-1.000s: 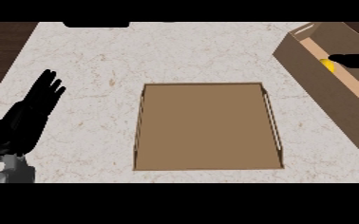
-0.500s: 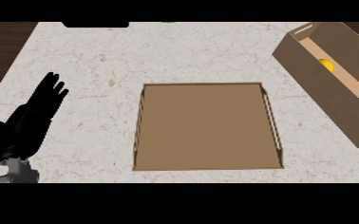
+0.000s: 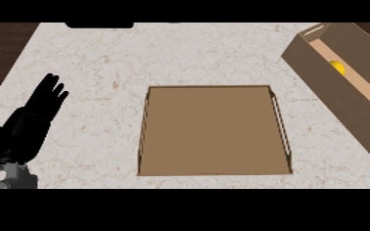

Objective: Pick the lemon from the tray and place it in the cardboard box

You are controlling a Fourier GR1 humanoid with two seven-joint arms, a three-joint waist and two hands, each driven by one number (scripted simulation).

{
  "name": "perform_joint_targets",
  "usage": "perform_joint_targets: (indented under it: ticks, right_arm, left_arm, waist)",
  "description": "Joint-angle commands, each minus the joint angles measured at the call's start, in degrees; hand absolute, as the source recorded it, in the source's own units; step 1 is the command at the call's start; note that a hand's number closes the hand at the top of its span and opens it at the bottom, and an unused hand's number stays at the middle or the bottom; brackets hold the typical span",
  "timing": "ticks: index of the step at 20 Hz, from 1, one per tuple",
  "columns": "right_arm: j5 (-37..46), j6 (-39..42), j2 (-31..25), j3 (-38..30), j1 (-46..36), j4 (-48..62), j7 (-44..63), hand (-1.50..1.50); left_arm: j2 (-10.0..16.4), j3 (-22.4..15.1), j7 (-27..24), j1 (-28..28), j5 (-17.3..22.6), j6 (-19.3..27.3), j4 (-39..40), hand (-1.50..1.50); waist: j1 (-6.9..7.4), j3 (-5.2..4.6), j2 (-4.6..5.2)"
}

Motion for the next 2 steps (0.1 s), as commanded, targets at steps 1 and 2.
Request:
perform_joint_targets:
  ticks: [1,2]
  right_arm:
    - [-1.3,1.2,-2.0,0.6,3.7,4.3,-6.5,-1.50]
    - [-1.6,1.3,-5.1,0.7,1.2,5.6,-4.5,-1.50]
  left_arm:
    - [-0.3,0.0,-1.4,-0.7,-0.5,0.0,1.4,0.00]
    - [-0.5,-0.5,1.4,1.9,0.5,-0.4,-2.5,0.00]
  waist:
    - [0.18,0.02,0.08]
    - [0.50,0.03,0.06]
